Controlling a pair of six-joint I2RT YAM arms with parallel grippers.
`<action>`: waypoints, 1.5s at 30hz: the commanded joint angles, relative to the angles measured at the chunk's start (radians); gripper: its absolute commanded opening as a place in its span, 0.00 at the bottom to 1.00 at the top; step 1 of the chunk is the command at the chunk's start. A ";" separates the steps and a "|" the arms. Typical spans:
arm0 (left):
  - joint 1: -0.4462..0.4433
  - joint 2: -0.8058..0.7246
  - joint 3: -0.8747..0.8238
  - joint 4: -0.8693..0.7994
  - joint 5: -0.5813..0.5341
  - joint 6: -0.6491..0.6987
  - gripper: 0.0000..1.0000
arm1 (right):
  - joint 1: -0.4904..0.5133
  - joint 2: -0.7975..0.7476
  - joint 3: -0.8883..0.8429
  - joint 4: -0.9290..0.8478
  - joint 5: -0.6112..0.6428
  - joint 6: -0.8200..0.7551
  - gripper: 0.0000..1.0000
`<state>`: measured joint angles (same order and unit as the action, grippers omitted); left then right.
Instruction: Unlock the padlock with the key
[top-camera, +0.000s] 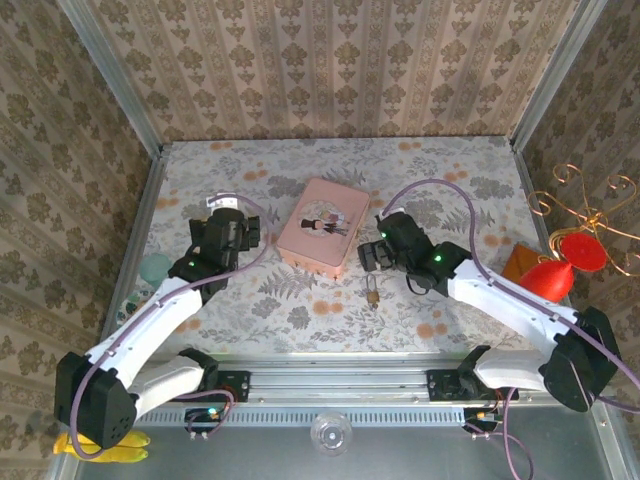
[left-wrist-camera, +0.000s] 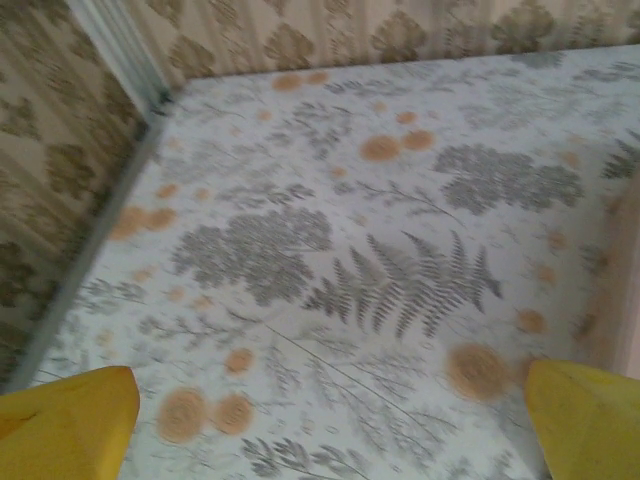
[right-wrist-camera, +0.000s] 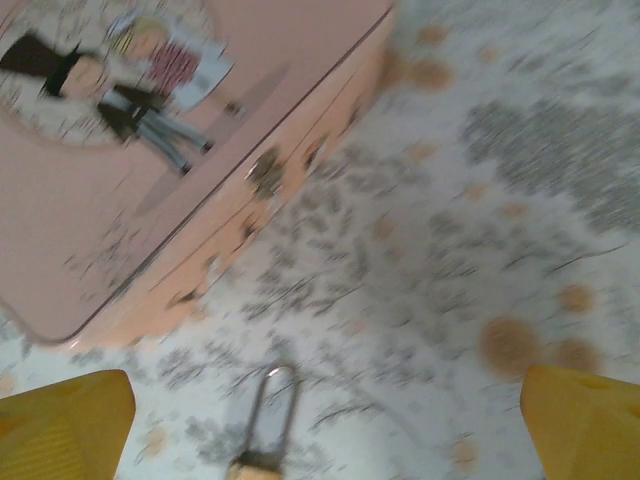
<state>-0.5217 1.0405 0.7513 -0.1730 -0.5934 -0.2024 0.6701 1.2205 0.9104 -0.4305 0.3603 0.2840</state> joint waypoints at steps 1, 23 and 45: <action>0.012 0.002 -0.028 0.143 -0.153 0.145 1.00 | -0.014 -0.013 0.007 0.047 0.247 -0.141 1.00; 0.186 0.113 -0.459 0.925 -0.026 0.416 1.00 | -0.133 -0.091 -0.346 0.602 0.322 -0.351 1.00; 0.417 0.530 -0.410 1.220 0.308 0.288 1.00 | -0.309 0.164 -0.506 1.168 0.185 -0.411 1.00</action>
<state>-0.1257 1.5826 0.2863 1.1275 -0.3183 0.1440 0.3775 1.3678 0.4160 0.5964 0.5888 -0.0914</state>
